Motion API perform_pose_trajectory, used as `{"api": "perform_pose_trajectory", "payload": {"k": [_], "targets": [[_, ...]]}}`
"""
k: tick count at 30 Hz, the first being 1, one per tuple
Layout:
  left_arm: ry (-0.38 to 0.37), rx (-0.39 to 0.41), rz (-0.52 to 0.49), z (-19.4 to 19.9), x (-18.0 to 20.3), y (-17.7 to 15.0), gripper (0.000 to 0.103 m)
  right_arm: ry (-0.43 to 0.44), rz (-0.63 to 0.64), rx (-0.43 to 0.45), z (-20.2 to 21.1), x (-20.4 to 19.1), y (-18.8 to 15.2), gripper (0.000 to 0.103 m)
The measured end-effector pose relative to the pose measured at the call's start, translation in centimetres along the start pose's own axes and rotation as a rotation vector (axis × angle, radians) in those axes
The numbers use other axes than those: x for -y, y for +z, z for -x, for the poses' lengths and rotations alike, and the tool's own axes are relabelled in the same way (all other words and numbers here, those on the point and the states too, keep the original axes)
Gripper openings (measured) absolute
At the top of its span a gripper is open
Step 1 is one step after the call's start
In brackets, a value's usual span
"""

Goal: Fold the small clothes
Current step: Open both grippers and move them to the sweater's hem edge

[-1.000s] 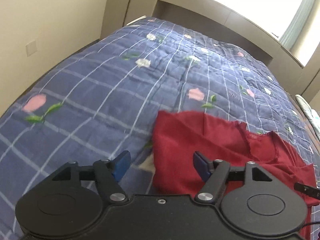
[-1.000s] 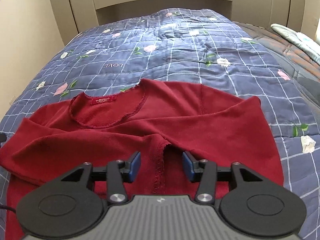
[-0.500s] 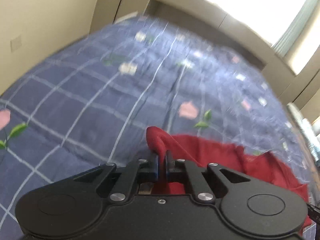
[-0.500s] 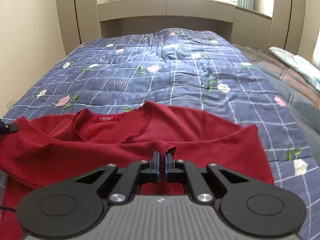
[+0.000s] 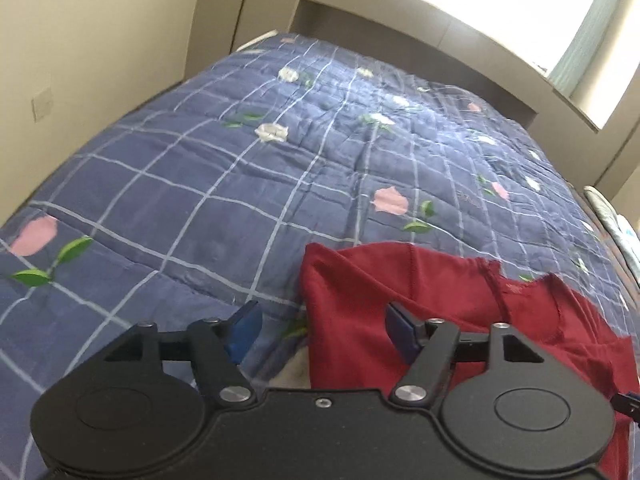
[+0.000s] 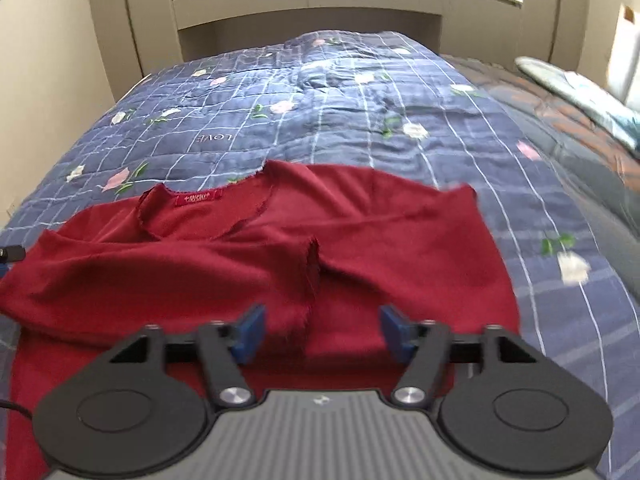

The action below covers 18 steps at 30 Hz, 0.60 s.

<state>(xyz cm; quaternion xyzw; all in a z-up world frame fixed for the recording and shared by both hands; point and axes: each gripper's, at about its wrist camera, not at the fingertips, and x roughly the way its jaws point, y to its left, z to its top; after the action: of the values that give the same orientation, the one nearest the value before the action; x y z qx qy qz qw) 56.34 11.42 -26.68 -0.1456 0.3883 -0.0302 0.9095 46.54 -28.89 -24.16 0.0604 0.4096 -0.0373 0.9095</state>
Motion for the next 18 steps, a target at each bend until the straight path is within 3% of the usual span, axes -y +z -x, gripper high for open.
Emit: {"api": "perform_pose_trajectory", "payload": {"k": [4, 7, 18], "targets": [[-0.004, -0.008, 0.016, 3.5, 0.2, -2.2, 0.087, 0.012, -0.051, -0.022, 2.8, 1.7, -2.0, 0.097], [0.002, -0.031, 0.020, 6.4, 0.2, -4.5, 0.093, 0.011, -0.066, -0.050, 5.0, 2.9, -4.1, 0.102], [0.054, -0.200, 0.017, 15.1, 1.0, -15.8, 0.100, 0.013, -0.092, -0.231, 12.3, 5.5, -14.3, 0.103]]}}
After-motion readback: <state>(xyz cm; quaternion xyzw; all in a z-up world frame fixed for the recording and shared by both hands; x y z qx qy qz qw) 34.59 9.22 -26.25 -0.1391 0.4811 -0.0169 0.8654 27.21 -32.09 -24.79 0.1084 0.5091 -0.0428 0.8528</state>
